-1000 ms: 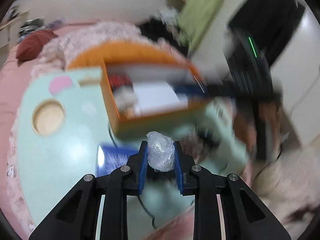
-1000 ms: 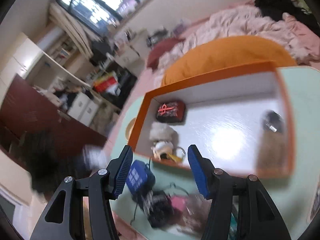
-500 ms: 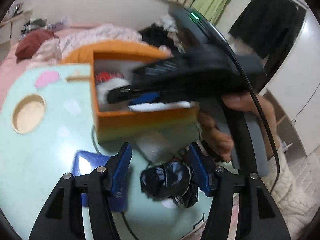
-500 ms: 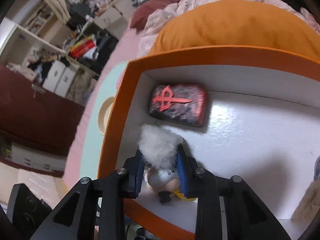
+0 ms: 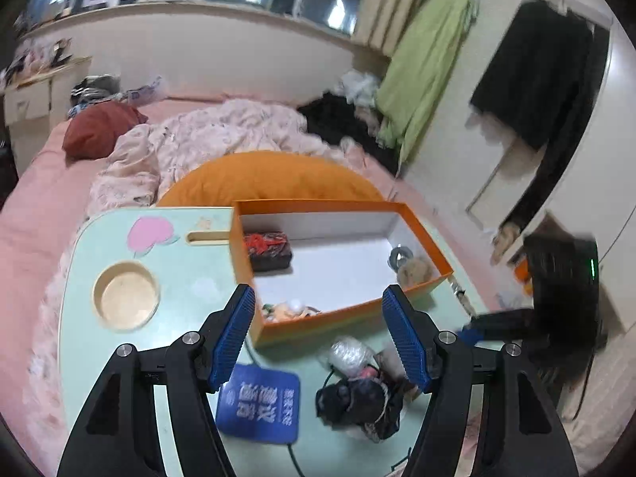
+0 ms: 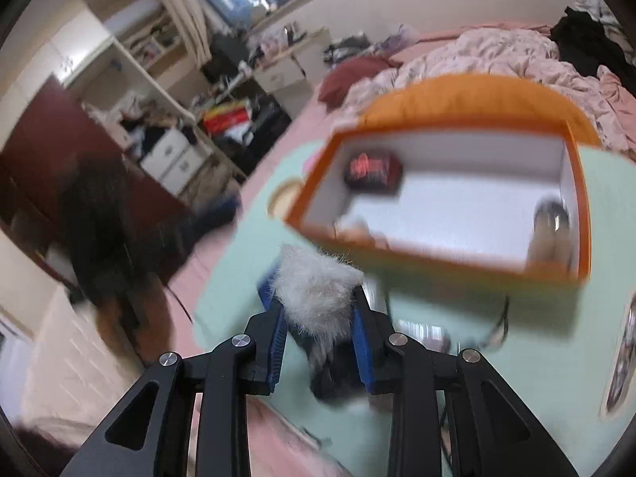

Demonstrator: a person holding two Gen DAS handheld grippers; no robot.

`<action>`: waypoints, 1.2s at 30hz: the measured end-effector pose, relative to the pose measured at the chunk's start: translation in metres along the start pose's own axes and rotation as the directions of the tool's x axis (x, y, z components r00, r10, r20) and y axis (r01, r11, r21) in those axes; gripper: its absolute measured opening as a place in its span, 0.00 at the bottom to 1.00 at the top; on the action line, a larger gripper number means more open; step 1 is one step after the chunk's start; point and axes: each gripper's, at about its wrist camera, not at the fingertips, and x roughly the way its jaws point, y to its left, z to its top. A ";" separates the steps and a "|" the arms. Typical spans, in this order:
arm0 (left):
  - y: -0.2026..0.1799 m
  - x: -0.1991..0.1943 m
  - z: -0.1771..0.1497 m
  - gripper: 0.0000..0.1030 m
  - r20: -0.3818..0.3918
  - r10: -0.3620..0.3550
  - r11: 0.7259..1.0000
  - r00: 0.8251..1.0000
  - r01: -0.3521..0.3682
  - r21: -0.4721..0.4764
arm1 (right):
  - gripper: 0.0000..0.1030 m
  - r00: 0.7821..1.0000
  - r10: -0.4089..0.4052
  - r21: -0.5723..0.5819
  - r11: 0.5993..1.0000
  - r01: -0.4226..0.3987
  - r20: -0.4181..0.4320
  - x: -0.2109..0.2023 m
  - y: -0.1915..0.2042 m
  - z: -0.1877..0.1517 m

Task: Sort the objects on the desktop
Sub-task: 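Place the clear bag on the tray with the left gripper while the right moves the white fluffy ball out, then grasp the red-and-black case in the box with the left gripper and lift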

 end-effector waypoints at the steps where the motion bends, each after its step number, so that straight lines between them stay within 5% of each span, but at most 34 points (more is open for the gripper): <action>1: -0.007 0.011 0.009 0.64 -0.048 0.003 1.000 0.999 -0.003 0.010 | 0.29 0.998 -0.056 -0.017 0.998 0.056 0.006 0.004 0.000 -0.006; 5: -0.023 0.062 0.036 0.64 -0.208 0.083 0.997 0.975 -0.079 0.027 | 0.32 0.996 -0.083 -0.011 0.996 0.083 0.031 0.017 -0.006 -0.014; 8: -0.029 0.101 0.047 0.64 -0.276 0.251 0.968 0.928 -0.231 0.102 | 0.45 0.995 -0.069 0.028 0.997 0.067 0.066 0.013 -0.017 -0.018; 11: -0.025 0.128 0.046 0.64 -0.287 0.391 0.920 0.875 -0.360 0.156 | 0.47 0.993 -0.068 0.038 0.997 0.065 0.094 0.002 -0.026 -0.019; 13: -0.025 0.143 0.041 0.66 -0.338 0.386 0.922 0.858 -0.353 0.156 | 0.47 0.992 -0.059 0.053 0.997 0.054 0.109 -0.002 -0.029 -0.019; 16: -0.036 0.152 0.040 0.69 -0.341 0.365 0.931 0.867 -0.327 0.164 | 0.48 0.990 -0.060 0.071 0.996 0.051 0.129 -0.011 -0.037 -0.019; 18: -0.042 0.149 0.042 0.69 -0.368 0.189 0.981 0.910 -0.161 0.107 | 0.48 0.989 -0.055 0.082 0.996 0.044 0.135 -0.013 -0.040 -0.017; 20: -0.040 0.146 0.045 0.68 -0.408 0.002 1.000 0.913 0.001 0.007 | 0.48 0.990 -0.045 0.088 0.996 0.034 0.135 -0.013 -0.043 -0.016; 21: -0.038 0.141 0.047 0.68 -0.389 -0.002 1.000 0.921 -0.002 -0.010 | 0.48 0.990 -0.044 0.090 0.995 0.032 0.133 -0.014 -0.045 -0.017; 24: -0.037 0.124 0.053 0.68 -0.281 0.137 0.991 0.950 -0.133 0.034 | 0.48 0.990 -0.046 0.086 0.996 0.034 0.133 -0.016 -0.048 -0.019; 27: -0.033 0.129 0.045 0.68 -0.344 0.116 0.993 0.932 -0.122 0.004 | 0.48 0.991 -0.043 0.088 0.996 0.031 0.130 -0.016 -0.049 -0.020; 30: -0.035 0.145 0.032 0.68 -0.459 0.020 0.994 0.888 -0.066 -0.083 | 0.48 0.991 -0.046 0.091 0.995 0.034 0.127 -0.015 -0.050 -0.021; 35: -0.047 0.177 0.017 0.70 -0.531 0.173 0.981 0.830 -0.194 0.016 | 0.48 0.992 -0.039 0.101 0.995 0.026 0.121 -0.014 -0.054 -0.024; 36: -0.051 0.179 0.017 0.71 -0.510 0.186 0.980 0.840 -0.199 0.030 | 0.48 0.992 -0.039 0.105 0.994 0.026 0.121 -0.013 -0.054 -0.024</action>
